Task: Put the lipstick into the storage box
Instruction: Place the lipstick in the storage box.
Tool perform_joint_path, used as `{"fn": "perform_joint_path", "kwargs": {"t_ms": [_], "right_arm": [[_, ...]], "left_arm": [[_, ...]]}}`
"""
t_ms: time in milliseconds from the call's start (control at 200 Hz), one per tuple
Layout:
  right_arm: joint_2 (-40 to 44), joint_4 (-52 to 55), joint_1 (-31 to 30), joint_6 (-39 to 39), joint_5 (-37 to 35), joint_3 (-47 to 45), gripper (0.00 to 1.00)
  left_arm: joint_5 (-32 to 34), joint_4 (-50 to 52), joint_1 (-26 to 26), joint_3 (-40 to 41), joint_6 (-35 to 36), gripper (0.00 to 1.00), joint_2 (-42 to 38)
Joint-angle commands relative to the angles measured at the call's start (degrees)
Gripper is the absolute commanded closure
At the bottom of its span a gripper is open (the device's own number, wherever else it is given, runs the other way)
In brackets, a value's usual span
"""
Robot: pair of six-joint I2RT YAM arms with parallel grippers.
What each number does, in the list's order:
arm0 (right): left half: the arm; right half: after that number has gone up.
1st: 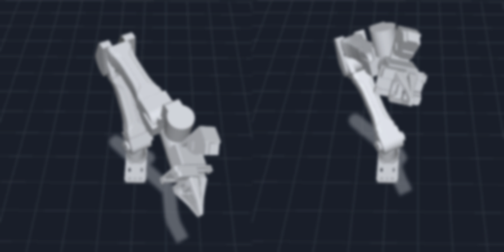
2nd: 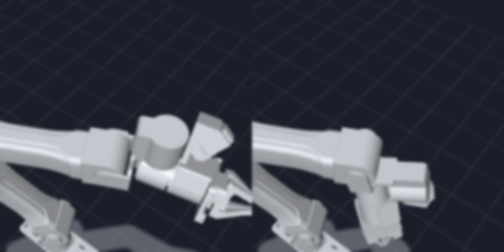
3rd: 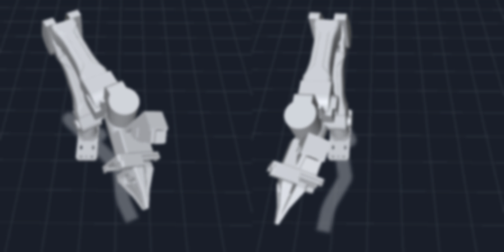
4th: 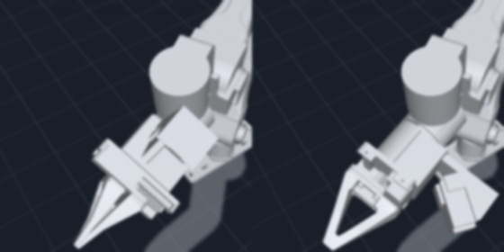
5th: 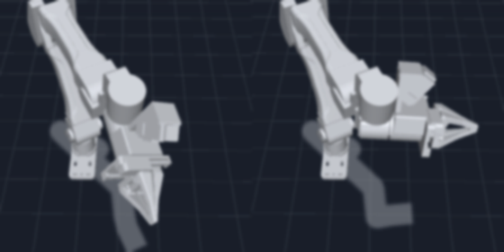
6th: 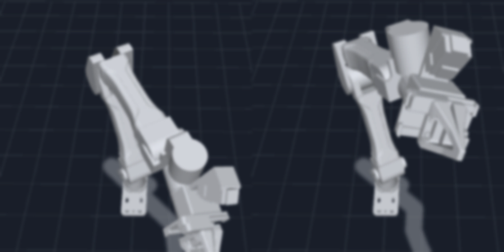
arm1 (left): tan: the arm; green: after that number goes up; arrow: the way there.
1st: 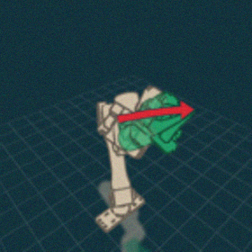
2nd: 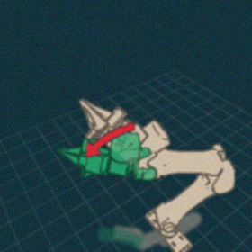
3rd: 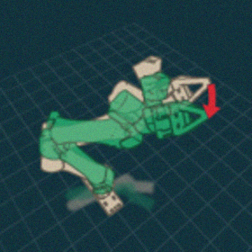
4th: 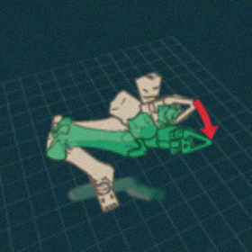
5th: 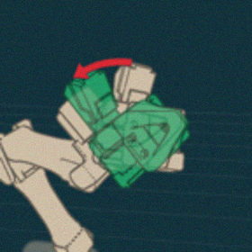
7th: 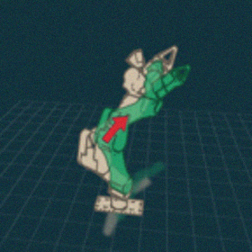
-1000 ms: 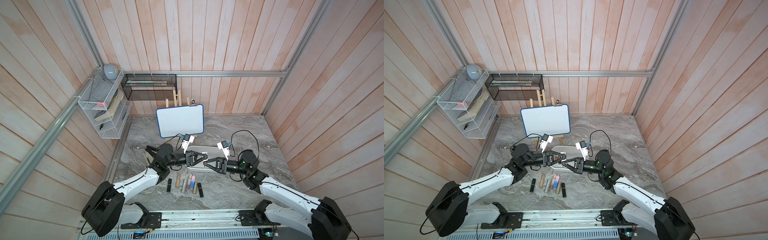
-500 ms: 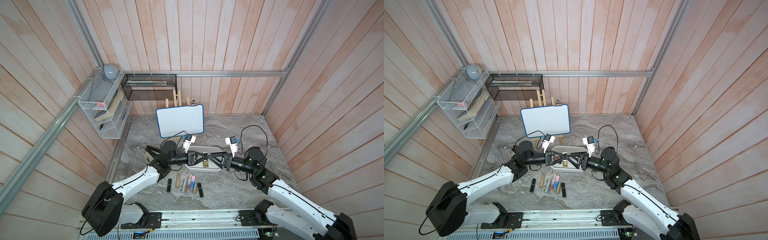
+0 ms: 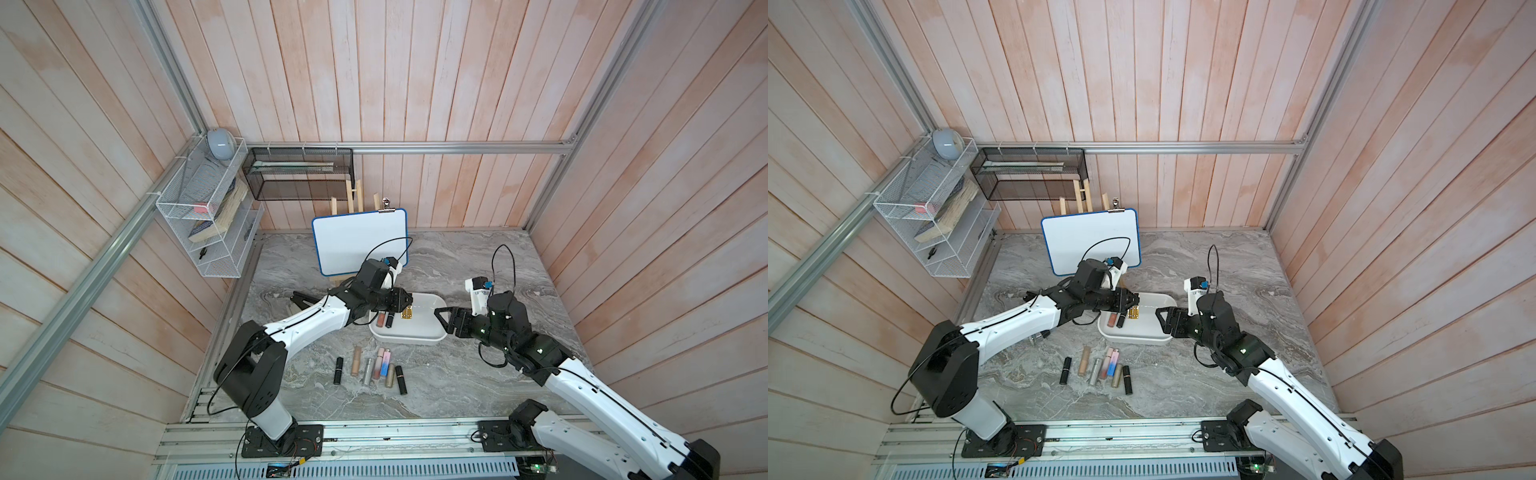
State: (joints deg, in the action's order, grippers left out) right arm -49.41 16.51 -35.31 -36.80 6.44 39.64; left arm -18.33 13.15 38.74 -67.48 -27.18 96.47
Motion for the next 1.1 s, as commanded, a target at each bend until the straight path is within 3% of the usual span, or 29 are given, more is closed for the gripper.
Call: {"fn": "perform_joint_path", "kwargs": {"t_ms": [0,395,780,1095], "right_arm": [[0.19,3.52,0.13,1.54,-1.69,-1.17,0.27],[1.26,4.25,0.13,2.04,-2.04,-2.92,0.27],[1.64,5.06,0.11,2.61,-2.64,-2.92,0.27],[1.92,5.36,0.09,2.34,-2.32,-2.76,0.27]], "left_arm": [[8.54,7.98,1.30,-5.07,4.57,0.81,4.79],[20.80,18.64,4.58,-18.09,7.51,0.81,19.84],[25.35,23.19,4.71,-22.42,7.32,0.81,25.94],[25.03,23.57,4.75,-23.20,7.40,0.63,27.13]]}}
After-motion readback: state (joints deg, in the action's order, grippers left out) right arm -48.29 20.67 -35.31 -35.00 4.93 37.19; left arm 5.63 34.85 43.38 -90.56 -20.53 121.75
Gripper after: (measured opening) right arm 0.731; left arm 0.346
